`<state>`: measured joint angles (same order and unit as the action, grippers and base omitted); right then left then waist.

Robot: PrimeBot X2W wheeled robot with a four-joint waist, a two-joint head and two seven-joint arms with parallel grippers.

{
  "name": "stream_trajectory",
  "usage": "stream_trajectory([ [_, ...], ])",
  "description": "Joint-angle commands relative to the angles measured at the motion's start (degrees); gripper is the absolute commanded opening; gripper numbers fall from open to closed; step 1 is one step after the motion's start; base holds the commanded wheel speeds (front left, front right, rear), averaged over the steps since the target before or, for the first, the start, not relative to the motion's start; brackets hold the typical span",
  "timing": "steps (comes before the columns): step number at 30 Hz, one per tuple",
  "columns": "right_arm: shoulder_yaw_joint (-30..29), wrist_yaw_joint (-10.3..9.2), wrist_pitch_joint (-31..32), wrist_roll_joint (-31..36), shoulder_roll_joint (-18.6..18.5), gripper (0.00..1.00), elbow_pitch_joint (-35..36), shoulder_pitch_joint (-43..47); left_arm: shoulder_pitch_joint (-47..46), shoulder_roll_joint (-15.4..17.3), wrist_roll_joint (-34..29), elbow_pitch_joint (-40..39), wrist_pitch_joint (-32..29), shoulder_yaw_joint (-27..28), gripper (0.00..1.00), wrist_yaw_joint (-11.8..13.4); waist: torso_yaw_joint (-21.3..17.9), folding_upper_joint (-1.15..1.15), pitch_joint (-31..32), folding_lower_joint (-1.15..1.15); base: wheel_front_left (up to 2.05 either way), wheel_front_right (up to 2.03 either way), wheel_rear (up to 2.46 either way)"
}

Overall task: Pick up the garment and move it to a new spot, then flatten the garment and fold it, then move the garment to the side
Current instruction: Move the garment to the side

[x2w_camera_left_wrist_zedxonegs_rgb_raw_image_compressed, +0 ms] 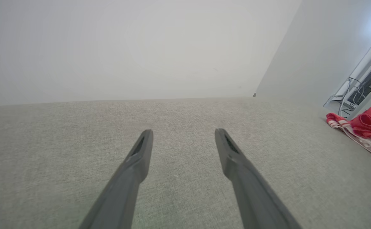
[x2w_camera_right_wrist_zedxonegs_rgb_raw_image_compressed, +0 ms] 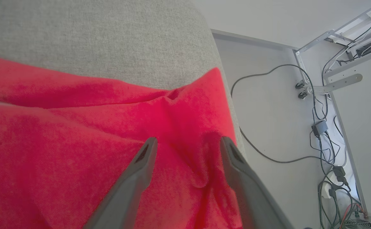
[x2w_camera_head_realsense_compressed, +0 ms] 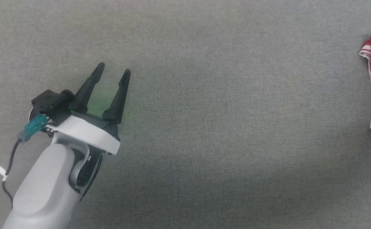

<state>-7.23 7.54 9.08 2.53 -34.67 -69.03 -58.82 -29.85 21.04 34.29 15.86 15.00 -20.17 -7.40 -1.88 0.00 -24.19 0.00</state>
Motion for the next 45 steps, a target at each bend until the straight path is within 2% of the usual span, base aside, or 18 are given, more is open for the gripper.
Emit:
stream_trajectory([
  [1,0.09,-0.10,-0.57,-0.25,0.14,1.00,-0.36,-0.67,0.87,0.23,0.11,-0.16,0.23,0.33,1.00,-0.09,0.06,0.00,1.01,0.00,0.00,0.00,0.00],
  [14,5.76,-0.10,-10.43,-6.86,5.78,1.00,0.30,1.93,8.84,2.08,0.02,0.01,0.24,5.76,1.00,-0.09,0.56,0.00,9.45,0.00,0.00,0.00,0.00],
  [26,14.80,-0.11,-20.92,-14.04,12.30,1.00,4.83,12.56,18.83,3.74,1.18,0.96,0.23,9.97,1.00,-0.09,1.58,0.00,18.71,0.00,0.00,0.00,0.00],
  [33,17.85,-0.11,-24.00,-16.79,14.13,1.00,10.95,19.45,25.50,4.64,0.73,-0.07,0.23,13.50,1.00,-0.09,1.53,0.00,22.57,0.00,0.00,0.00,0.00],
  [37,16.63,-0.11,-24.29,-16.44,14.29,1.00,16.37,23.02,28.53,4.61,-0.34,-0.68,0.23,16.21,1.00,-0.09,1.53,0.00,24.12,0.00,0.00,0.00,0.00],
  [43,11.11,-0.11,-24.29,-13.97,16.13,1.00,28.18,31.57,32.29,3.64,-1.77,-2.46,0.23,19.61,1.00,-0.09,2.06,0.00,25.26,0.00,0.00,0.00,0.00],
  [45,10.17,-0.11,-24.29,-13.38,16.62,1.00,30.00,32.99,32.82,3.46,-1.83,-2.79,0.23,19.81,1.00,-0.09,2.21,0.00,25.41,0.00,0.00,0.00,0.00],
])
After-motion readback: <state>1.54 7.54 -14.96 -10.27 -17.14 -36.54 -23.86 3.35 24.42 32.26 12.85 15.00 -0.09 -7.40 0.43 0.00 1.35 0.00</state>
